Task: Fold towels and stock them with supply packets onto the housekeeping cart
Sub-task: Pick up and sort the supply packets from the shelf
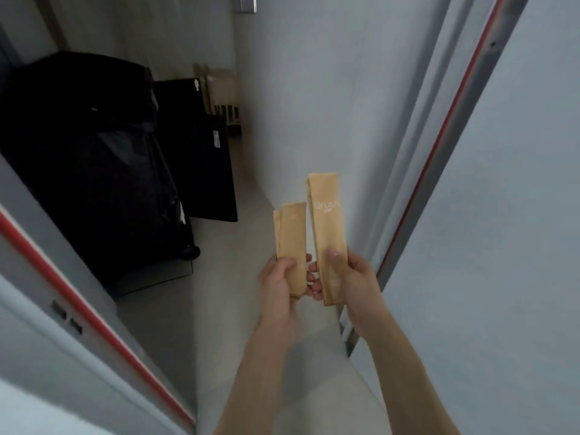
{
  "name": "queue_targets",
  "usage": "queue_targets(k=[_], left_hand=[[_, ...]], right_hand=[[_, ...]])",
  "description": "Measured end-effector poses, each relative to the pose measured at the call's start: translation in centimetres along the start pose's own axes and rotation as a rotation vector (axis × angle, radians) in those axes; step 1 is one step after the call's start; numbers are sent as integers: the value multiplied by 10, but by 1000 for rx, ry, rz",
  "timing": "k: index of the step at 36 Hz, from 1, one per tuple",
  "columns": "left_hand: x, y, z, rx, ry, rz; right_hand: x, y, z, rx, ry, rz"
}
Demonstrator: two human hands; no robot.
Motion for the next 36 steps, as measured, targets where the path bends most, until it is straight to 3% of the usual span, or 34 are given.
queue_targets(k=[18, 28, 36], left_hand=[[53, -309, 3, 144, -56, 67], [147, -502, 20, 247, -78, 180], [177, -622, 7, 337, -44, 198]], right_hand=[[15, -330, 58, -175, -42, 48], [-28, -548, 121, -278, -44, 37], [-20, -676, 166, -344, -22, 50]])
Point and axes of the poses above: each hand's wrist, its own y-axis away from the middle knuckle, its own z-axis out of the palm, x = y × z, the point moved 7 cm from there along -y, towards the middle knuckle, and after that the axes turned 14 degrees about -y, right-handed, at the moved point
